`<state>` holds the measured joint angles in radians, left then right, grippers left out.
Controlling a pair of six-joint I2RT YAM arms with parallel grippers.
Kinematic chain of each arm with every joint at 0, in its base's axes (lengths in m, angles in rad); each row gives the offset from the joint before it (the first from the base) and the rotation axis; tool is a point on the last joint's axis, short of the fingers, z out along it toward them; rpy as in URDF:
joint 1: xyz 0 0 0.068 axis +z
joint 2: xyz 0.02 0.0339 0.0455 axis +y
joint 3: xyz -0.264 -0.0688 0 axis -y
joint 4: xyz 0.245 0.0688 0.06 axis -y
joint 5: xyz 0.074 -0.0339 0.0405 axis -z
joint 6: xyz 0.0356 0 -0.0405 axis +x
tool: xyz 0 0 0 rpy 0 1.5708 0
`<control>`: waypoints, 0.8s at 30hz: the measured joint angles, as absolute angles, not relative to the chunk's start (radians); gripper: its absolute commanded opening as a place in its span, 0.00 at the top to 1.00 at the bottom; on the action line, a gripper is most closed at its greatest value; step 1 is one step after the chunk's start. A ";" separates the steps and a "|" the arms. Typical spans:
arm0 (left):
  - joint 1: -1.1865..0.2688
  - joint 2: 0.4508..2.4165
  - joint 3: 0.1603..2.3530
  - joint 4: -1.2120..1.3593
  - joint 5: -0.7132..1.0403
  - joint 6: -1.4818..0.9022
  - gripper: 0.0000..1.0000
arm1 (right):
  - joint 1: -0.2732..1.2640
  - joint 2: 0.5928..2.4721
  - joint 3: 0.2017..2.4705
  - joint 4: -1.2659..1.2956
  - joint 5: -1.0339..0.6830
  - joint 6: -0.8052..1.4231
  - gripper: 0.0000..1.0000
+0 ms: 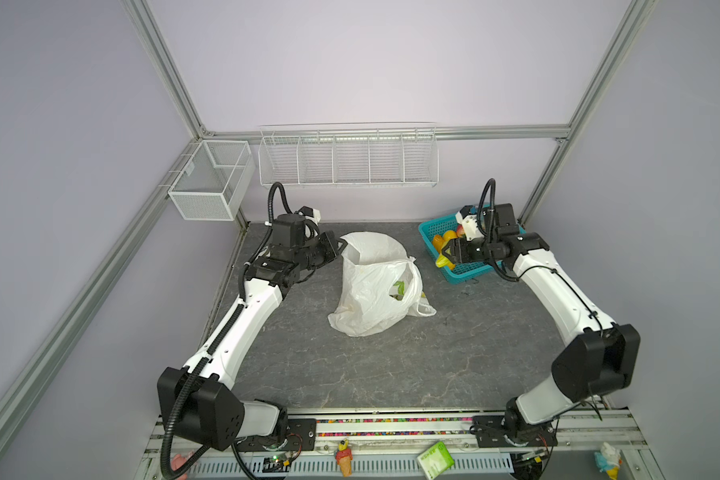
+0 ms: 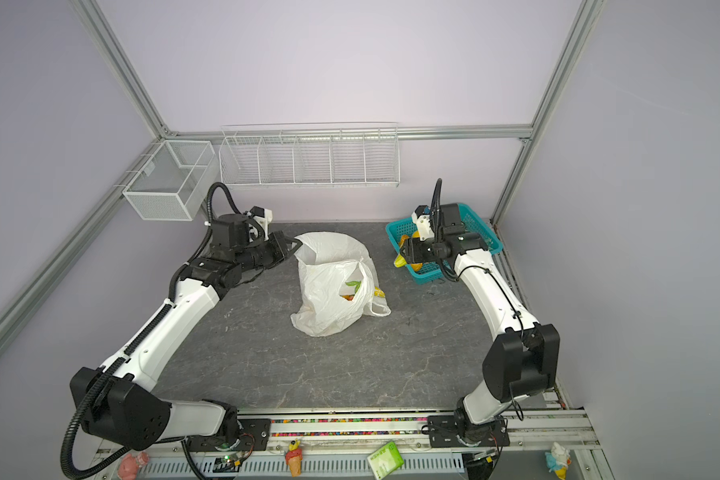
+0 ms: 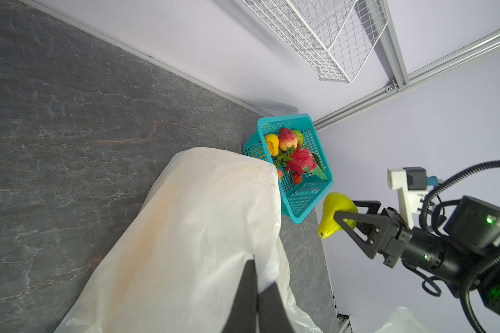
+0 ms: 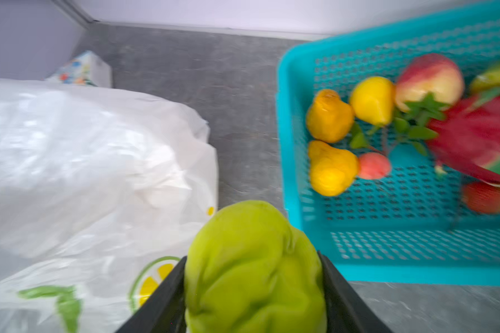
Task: Place the fake fruits into the plastic bag and tie a complex knot
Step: 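Carry the green pear with the right gripper into the bag opening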
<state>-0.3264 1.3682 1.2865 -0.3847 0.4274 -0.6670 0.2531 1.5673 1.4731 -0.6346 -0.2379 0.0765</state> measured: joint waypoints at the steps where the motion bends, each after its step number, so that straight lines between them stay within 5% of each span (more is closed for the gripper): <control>1: -0.326 1.368 1.287 -0.384 0.429 -0.669 1.00 | 0.284 1.555 1.458 -0.607 -0.263 0.086 0.38; 12: -0.326 1.368 1.287 -0.378 0.443 -0.673 1.00 | 0.595 1.521 1.356 -0.413 -0.403 0.086 0.37; 24: -0.331 1.367 1.287 -0.379 0.443 -0.673 1.00 | 0.764 1.617 1.336 -0.380 -0.336 -0.122 0.36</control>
